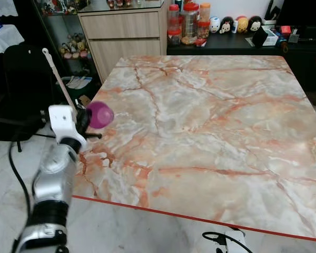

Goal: Setting the table

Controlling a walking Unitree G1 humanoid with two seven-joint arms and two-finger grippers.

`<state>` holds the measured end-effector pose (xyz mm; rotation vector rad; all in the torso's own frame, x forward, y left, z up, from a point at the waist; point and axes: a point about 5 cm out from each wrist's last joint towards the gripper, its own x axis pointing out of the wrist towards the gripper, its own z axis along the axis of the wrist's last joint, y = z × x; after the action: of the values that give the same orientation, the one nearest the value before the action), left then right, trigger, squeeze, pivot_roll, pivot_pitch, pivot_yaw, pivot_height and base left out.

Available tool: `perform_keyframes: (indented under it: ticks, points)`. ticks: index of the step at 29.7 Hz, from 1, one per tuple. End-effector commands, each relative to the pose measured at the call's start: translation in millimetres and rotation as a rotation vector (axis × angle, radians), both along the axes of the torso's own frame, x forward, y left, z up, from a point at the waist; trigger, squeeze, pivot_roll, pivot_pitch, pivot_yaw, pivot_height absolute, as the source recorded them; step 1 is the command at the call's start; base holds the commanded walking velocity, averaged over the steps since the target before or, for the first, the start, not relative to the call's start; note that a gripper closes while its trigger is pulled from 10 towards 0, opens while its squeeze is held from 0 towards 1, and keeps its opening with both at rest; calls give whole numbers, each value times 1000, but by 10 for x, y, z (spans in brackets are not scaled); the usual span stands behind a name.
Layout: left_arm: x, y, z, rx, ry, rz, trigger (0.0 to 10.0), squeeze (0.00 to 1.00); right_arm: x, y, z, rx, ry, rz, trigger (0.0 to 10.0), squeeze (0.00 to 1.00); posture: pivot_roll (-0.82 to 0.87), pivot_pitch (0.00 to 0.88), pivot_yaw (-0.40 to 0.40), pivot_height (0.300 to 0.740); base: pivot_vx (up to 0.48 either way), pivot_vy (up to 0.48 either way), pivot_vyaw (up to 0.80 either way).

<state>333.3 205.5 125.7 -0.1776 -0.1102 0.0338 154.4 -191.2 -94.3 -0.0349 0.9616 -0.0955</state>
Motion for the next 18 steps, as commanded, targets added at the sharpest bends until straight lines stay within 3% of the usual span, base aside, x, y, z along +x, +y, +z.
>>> perform_keyframes:
  ticks: [1, 3, 8, 10, 13, 18]
  points:
    - [-19, 28, -25, -10, -8, 35, 10000, 0, 79, 23, 33, 10, -34, -9, 10000, 0, 64, 3, 66, 740, 0, 0, 0]
    - [-55, -233, -80, -52, -33, 30, 10000, 0, 121, 25, 51, 12, -46, 5, 10000, 0, 65, 4, 64, 740, 0, 0, 0]
    - [-64, -299, -73, -53, -52, 30, 10000, 0, 123, 25, 52, 11, -46, 8, 10000, 0, 65, 4, 64, 740, 0, 0, 0]
    - [-18, -390, 44, -69, -98, 61, 10000, 0, 89, 17, 38, 6, -35, 6, 10000, 0, 59, 0, 62, 740, 0, 0, 0]
    - [5, -400, 102, -62, -125, 65, 10000, 0, 47, 15, 20, 11, -23, -15, 10000, 0, 56, 0, 66, 740, 0, 0, 0]
    - [61, -283, 245, -25, -176, 103, 10000, 0, -125, 21, -45, 19, 11, -54, 10000, 0, 52, 0, 78, 740, 0, 0, 0]
